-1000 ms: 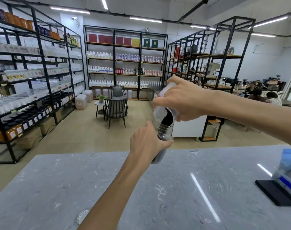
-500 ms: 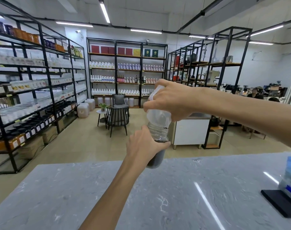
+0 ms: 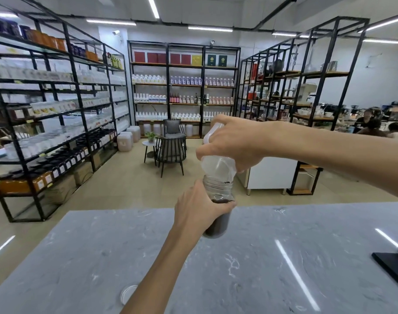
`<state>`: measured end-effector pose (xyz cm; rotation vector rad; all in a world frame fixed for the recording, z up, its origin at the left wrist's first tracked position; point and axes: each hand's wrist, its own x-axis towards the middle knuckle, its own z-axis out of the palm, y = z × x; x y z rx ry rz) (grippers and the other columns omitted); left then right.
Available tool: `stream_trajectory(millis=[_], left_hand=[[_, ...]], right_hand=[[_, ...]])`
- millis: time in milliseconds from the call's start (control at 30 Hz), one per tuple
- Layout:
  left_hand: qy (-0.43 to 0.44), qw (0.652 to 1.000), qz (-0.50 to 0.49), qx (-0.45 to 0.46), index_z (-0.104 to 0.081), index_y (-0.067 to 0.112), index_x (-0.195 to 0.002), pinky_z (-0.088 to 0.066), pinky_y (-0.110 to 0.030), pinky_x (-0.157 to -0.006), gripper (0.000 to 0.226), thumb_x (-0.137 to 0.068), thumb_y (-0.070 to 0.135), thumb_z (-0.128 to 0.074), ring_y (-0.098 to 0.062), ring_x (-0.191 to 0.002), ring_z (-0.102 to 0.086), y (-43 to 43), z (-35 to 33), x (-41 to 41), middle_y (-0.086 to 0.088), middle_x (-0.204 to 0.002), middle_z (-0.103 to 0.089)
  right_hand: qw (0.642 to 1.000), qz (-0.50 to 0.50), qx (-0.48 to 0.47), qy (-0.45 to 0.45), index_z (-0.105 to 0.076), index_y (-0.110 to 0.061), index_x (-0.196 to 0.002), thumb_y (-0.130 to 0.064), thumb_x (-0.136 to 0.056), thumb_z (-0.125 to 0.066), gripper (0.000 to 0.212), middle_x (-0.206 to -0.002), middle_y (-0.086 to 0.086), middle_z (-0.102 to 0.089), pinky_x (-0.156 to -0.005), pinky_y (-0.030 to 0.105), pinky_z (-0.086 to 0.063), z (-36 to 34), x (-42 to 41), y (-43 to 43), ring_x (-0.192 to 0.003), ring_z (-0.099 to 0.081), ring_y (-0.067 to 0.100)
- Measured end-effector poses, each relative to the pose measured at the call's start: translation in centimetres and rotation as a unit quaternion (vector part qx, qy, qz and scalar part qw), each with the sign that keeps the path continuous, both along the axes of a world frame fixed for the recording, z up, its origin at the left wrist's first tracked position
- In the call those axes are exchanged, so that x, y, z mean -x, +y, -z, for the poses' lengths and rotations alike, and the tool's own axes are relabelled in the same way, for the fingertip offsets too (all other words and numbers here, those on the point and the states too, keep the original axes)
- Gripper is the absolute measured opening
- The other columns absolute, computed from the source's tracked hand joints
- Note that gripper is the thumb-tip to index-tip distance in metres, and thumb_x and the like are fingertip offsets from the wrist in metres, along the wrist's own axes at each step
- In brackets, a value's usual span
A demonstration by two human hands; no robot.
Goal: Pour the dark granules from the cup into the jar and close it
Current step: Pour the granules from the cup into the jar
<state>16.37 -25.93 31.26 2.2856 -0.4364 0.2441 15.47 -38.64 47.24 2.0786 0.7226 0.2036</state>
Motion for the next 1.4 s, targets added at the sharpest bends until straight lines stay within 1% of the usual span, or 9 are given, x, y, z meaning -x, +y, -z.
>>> stream_trajectory(millis=[100,233,400,600,700,867,1033,1167,1400], left_hand=[[-0.002,1.000,-0.003,0.001,-0.053,0.023,-0.119,-0.053,-0.036,-0.081,0.075,-0.066,0.067,-0.081,-0.023,-0.104,-0.064,-0.1,-0.3,0.1,0.004,-0.109,-0.067],[0.003,1.000,-0.008,0.007,-0.050,0.025,-0.112,-0.046,-0.033,-0.073,0.069,-0.066,0.068,-0.081,-0.023,-0.102,-0.064,-0.4,-0.9,0.1,0.008,-0.098,-0.060],[-0.007,1.000,-0.015,-0.006,-0.053,0.020,-0.115,-0.048,-0.034,-0.075,0.073,-0.067,0.067,-0.081,-0.025,-0.103,-0.065,-0.4,-1.0,-0.3,0.001,-0.108,-0.068],[-0.009,1.000,-0.004,-0.007,-0.053,0.021,-0.113,-0.047,-0.034,-0.074,0.071,-0.067,0.066,-0.082,-0.026,-0.104,-0.064,-0.7,-0.8,-0.4,0.003,-0.102,-0.065],[-0.002,1.000,-0.004,0.000,-0.053,0.019,-0.114,-0.051,-0.036,-0.078,0.072,-0.067,0.065,-0.083,-0.026,-0.104,-0.063,-0.8,-0.5,-0.4,0.000,-0.107,-0.068],[-0.007,1.000,-0.004,0.003,-0.053,0.020,-0.115,-0.046,-0.033,-0.073,0.072,-0.068,0.065,-0.083,-0.026,-0.103,-0.063,-0.8,-0.5,-0.6,0.000,-0.108,-0.068],[-0.013,1.000,-0.006,0.001,-0.054,0.018,-0.117,-0.048,-0.035,-0.075,0.073,-0.068,0.064,-0.083,-0.025,-0.103,-0.064,-0.7,-0.8,-0.9,0.000,-0.109,-0.069],[-0.011,1.000,-0.001,-0.001,-0.052,0.020,-0.113,-0.044,-0.033,-0.073,0.070,-0.068,0.064,-0.084,-0.025,-0.102,-0.064,-0.7,-0.7,-1.0,0.002,-0.105,-0.067],[-0.005,1.000,0.004,-0.003,-0.051,0.021,-0.110,-0.044,-0.032,-0.072,0.069,-0.067,0.064,-0.084,-0.024,-0.100,-0.064,-0.9,-0.6,-0.9,0.002,-0.106,-0.068]], right_hand=[[0.999,-0.026,-0.023,-0.027,-0.035,-0.032,-0.132,-0.035,-0.068,-0.083,0.081,-0.103,-0.007,-0.068,-0.113,0.047,-0.022,-0.9,0.4,0.0,-0.101,-0.064,0.020],[0.996,-0.064,-0.003,-0.056,-0.038,-0.030,-0.127,-0.028,-0.071,-0.077,0.068,-0.090,-0.008,-0.067,-0.110,0.049,-0.028,-0.7,0.8,0.1,-0.089,-0.064,0.021],[0.995,-0.071,-0.010,-0.076,-0.040,-0.027,-0.126,-0.019,-0.069,-0.073,0.066,-0.086,-0.006,-0.068,-0.112,0.050,-0.027,-0.6,1.2,-0.3,-0.086,-0.066,0.021],[0.995,-0.058,-0.022,-0.084,-0.040,-0.027,-0.127,-0.017,-0.071,-0.070,0.064,-0.086,-0.007,-0.068,-0.114,0.049,-0.024,0.3,1.4,-0.7,-0.087,-0.067,0.021],[0.994,-0.049,-0.038,-0.086,-0.038,-0.029,-0.129,-0.022,-0.072,-0.072,0.067,-0.096,-0.008,-0.071,-0.115,0.049,-0.022,0.7,1.4,-0.8,-0.094,-0.067,0.018],[0.994,-0.038,-0.049,-0.095,-0.036,-0.030,-0.131,-0.021,-0.073,-0.072,0.069,-0.101,-0.007,-0.071,-0.115,0.048,-0.021,0.6,1.2,-0.9,-0.096,-0.067,0.018],[0.992,-0.049,-0.053,-0.103,-0.039,-0.028,-0.128,-0.018,-0.071,-0.071,0.066,-0.093,-0.007,-0.071,-0.114,0.050,-0.024,0.6,1.2,-0.7,-0.090,-0.068,0.021],[0.991,-0.060,-0.032,-0.111,-0.041,-0.025,-0.125,-0.014,-0.069,-0.067,0.062,-0.076,-0.008,-0.062,-0.113,0.050,-0.027,0.7,1.2,-0.7,-0.079,-0.066,0.023],[0.992,-0.047,-0.053,-0.102,-0.038,-0.027,-0.128,-0.018,-0.070,-0.069,0.066,-0.090,-0.006,-0.071,-0.114,0.051,-0.024,0.9,1.5,-0.8,-0.089,-0.067,0.022]])
